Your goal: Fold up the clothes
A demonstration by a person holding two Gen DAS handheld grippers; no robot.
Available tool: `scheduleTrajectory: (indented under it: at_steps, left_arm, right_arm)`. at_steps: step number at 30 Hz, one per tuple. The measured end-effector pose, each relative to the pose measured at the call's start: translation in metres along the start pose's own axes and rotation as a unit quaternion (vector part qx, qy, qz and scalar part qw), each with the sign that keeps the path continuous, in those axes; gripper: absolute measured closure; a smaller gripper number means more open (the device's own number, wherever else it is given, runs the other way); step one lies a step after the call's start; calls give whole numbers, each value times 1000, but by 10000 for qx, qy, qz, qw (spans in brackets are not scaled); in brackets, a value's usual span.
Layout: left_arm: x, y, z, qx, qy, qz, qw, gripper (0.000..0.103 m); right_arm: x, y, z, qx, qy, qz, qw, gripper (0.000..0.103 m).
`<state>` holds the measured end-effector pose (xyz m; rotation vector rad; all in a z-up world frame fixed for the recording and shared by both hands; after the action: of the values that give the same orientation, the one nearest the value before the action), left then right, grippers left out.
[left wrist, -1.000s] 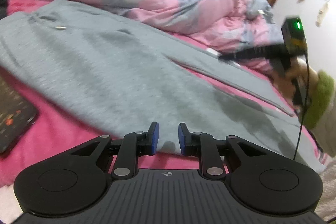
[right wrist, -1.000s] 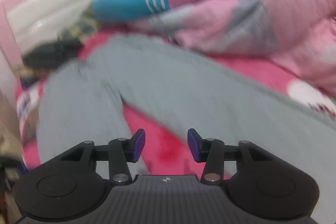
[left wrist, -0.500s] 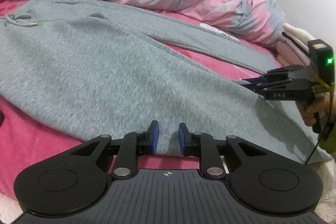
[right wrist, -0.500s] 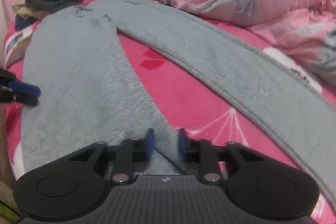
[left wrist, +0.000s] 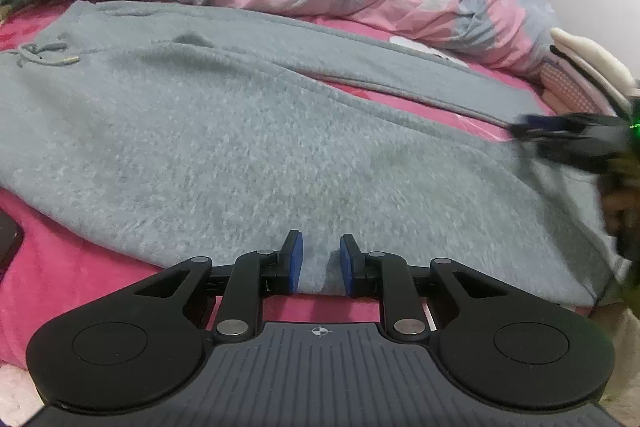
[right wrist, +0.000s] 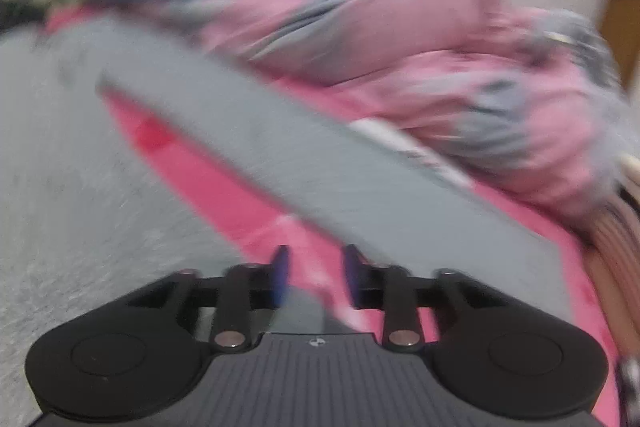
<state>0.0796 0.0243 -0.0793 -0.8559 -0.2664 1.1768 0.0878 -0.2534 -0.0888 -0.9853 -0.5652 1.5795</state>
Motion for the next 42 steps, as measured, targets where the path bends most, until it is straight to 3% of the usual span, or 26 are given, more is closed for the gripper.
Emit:
scheduleTrajectory:
  at_steps: [3,6,10,12,13,15,17,19,22,30,33,36,39,42]
  left_arm:
    - [-2,-3,3,-114,-49,-27,9999,71]
    - [-7,-6,5,-171,-47,-5,9998,70]
    - [-18,-6,0,-102,31,-4,9999,70]
    - [-24,-4,-3,-44,16,-52,10000,70]
    - [-27,-3,-6,-17,-4,-78,10000,70]
    - [-32,-1,-9,5,-73,-115,9999,70]
    - [-36,0,-11,-2,-152,-147,9998,70]
    - [-38,0,-13,11,-222,-170,9996,70]
    - [-41,-2,-14,48,-293,-321,9990,71]
    - [-44,1,-17,54,-413,-636,9971,70]
    - [-43,2,-15,34,-412,-647,9970,70]
    - [-42,1,-14,14,-417,-616,9972,70]
    - [-41,-1,-12,-33,-457,-592,9972,70]
    - [-39,-2,-10,-73,-470,-528,9975,64]
  right_arm:
    - [-72,23,34,72,485,-898,9948,58]
    - [-151,53,63,274,937,-1873,9774,46]
    - [-219,104,60,618,346,-3568,9315,39]
    - [-231,125,49,784,70,-4052,9108,39]
    - [-234,133,44,780,-6,-4157,9061,40]
    - [-232,135,43,580,-30,-4135,9086,49]
    - [-232,133,46,439,26,-4059,9129,85]
    - [-233,130,50,301,139,-3983,9167,90]
    - [-245,123,67,-103,402,-3975,9166,90]
    - [-259,138,49,164,653,-4150,9073,89]
    - [-263,144,42,264,747,-4214,9034,80]
    - [-270,141,57,167,901,-4371,8948,79]
    - [-254,122,75,-22,214,-4260,9045,79]
    - [-209,102,74,201,-364,-3224,9457,77]
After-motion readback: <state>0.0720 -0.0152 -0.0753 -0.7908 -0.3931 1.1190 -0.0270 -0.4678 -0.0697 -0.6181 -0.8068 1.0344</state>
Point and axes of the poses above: each gripper's, at about its wrist camera, not at the fingertips, and z roughly against the way its jaws point, x to its left, y to its underside, the point moved 5 cm from there along -z, roughly the way its jaws point, and after that the axes turned 1 degree about y, right-handed, at the moved point
